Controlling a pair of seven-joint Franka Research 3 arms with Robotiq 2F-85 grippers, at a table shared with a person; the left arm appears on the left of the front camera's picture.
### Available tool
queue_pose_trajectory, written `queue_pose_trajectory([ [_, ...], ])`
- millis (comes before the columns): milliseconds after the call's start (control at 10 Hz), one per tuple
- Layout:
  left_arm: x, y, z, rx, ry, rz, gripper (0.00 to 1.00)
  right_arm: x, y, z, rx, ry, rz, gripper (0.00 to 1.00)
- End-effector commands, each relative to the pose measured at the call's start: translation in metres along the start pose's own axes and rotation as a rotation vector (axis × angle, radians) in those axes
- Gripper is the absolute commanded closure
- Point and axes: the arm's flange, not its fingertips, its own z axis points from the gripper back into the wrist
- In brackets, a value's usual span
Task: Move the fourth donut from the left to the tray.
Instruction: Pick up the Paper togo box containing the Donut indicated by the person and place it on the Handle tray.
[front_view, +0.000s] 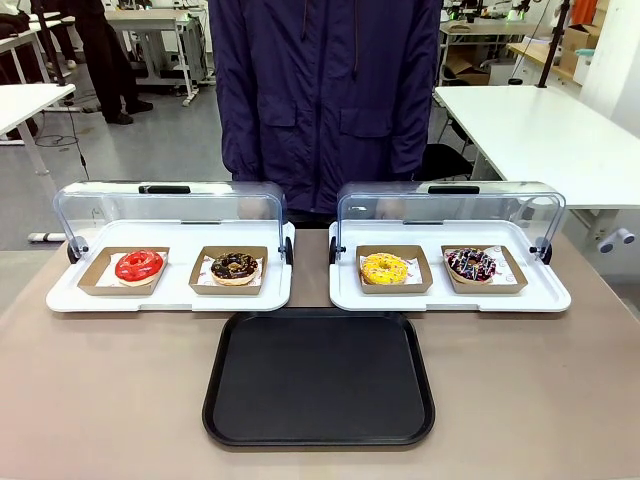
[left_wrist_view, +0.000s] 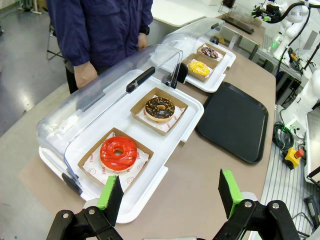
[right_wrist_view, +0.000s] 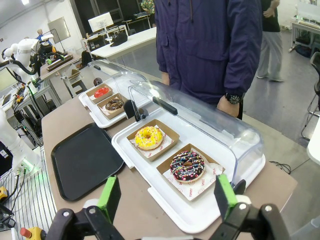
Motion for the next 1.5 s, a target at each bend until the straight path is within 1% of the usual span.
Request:
queue_pose_trajectory([
  [0, 0.0007, 0.0004, 0.0016, -0.011, -0.006, -0.017, 0.0, 0.0019, -0.0034, -0.0016, -0.003, -0.031, 0.023, 0.0],
  [1400, 0.0007, 0.0004, 0.0016, -0.011, -0.006, -0.017, 0.0, 0.0019, -0.0034, -0.0016, -0.003, -0.031, 0.023, 0.0],
])
